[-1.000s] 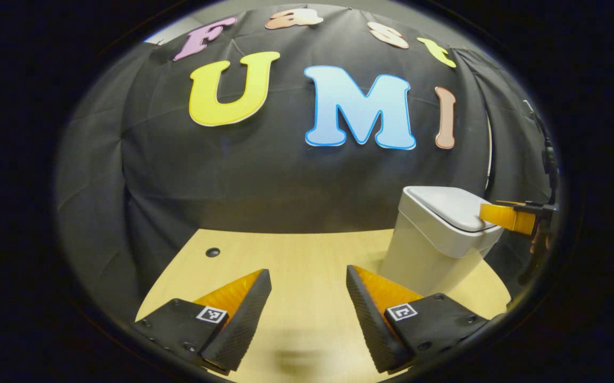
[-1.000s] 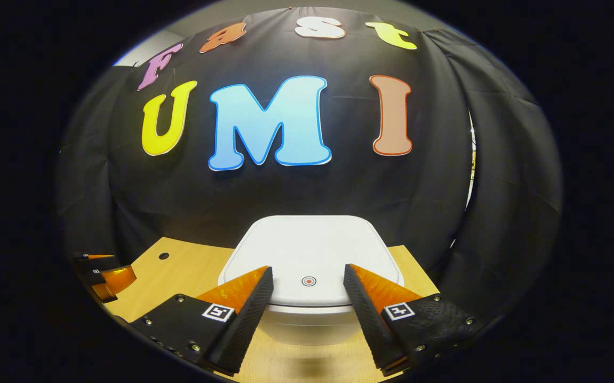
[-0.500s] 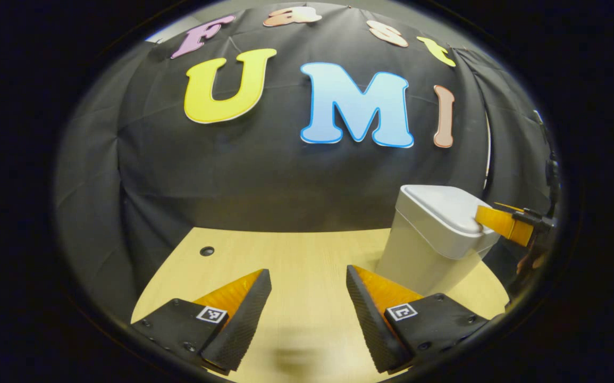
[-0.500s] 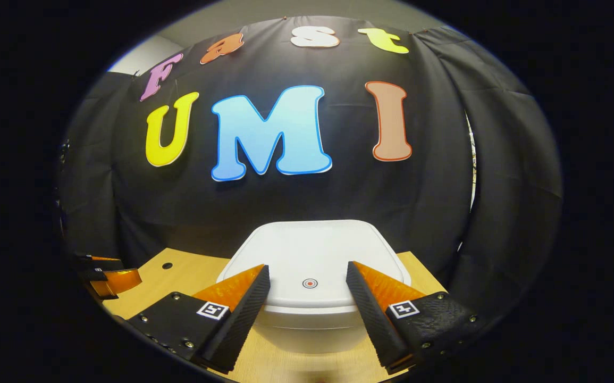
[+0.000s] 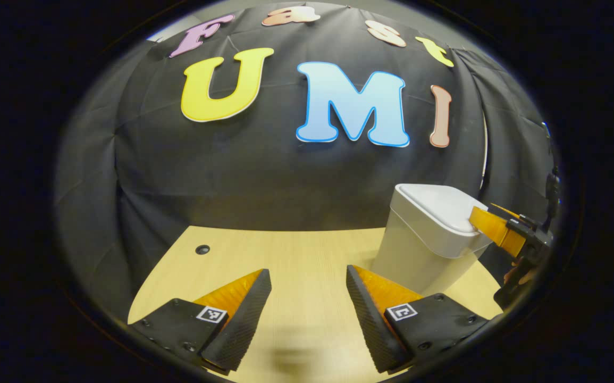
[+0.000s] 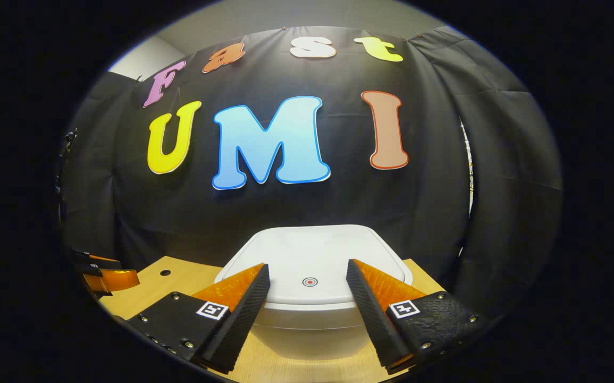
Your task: Press the lid of the desktop garbage bin to open it, pick up the crumpled paper on the desktop and throw it into the bin, then pick up the pop can on the desktop and drop it into the bin, and finally close the garbage bin lid.
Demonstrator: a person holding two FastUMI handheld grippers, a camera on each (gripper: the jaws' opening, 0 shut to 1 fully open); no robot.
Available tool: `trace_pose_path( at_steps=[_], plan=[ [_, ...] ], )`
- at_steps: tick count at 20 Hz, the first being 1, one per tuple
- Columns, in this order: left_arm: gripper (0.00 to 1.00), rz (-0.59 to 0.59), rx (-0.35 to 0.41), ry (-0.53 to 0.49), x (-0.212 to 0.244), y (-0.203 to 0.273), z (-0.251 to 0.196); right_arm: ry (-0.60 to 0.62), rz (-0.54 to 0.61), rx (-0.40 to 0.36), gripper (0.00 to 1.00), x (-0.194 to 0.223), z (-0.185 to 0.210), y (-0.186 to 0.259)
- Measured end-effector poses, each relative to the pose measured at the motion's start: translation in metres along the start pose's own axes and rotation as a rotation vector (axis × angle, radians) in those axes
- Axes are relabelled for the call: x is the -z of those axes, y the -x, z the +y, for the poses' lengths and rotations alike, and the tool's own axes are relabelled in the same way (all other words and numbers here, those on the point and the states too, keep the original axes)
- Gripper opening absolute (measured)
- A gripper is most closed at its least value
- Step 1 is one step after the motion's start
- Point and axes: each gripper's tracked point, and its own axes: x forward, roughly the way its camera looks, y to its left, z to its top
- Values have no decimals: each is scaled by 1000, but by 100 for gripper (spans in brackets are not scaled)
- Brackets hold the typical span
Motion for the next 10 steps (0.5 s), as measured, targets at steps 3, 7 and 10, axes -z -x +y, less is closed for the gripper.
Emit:
trace_pose_path(
  at_steps=[3, 7, 10],
  plan=[
    [94, -9, -10, -12, -3, 4, 5, 20, -24, 3, 94, -5, 1, 2],
    [94, -27, -14, -12, -9, 8, 9, 24, -14, 14, 94, -4, 1, 0],
    [94, -43, -20, 1, -15, 9, 11, 33, 20, 17, 94, -6, 1, 4]
  ],
)
